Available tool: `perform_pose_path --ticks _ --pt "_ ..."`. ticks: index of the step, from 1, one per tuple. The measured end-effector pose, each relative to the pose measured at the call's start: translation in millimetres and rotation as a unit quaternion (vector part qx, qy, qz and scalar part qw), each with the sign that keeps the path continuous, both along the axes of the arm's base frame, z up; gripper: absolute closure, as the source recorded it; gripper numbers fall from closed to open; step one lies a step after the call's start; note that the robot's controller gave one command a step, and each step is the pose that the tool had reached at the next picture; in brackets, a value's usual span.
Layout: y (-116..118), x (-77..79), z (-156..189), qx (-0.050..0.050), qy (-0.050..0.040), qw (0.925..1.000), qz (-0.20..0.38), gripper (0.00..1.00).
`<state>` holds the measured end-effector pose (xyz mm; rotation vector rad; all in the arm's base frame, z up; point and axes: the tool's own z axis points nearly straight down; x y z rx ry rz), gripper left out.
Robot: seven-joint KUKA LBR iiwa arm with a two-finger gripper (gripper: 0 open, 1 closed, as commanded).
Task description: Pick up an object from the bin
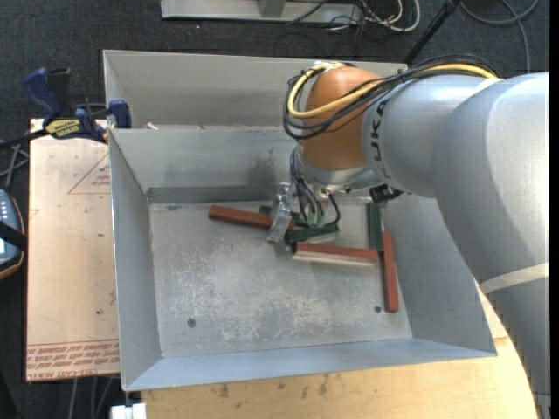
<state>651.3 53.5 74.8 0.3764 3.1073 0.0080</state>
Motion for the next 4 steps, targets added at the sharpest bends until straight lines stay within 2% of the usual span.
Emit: perform_pose_path --ticks 2,3,4 --pt "0.0 -0.4 1.8 0.0 0.0009 1.0 0.0 1.0" --pt "-0.1 -2.6 11.4 -0.001 0.0058 1.0 0.0 1.0" --pt "-0.2 -2.5 32.0 -0.001 0.0064 1.0 0.0 1.0"
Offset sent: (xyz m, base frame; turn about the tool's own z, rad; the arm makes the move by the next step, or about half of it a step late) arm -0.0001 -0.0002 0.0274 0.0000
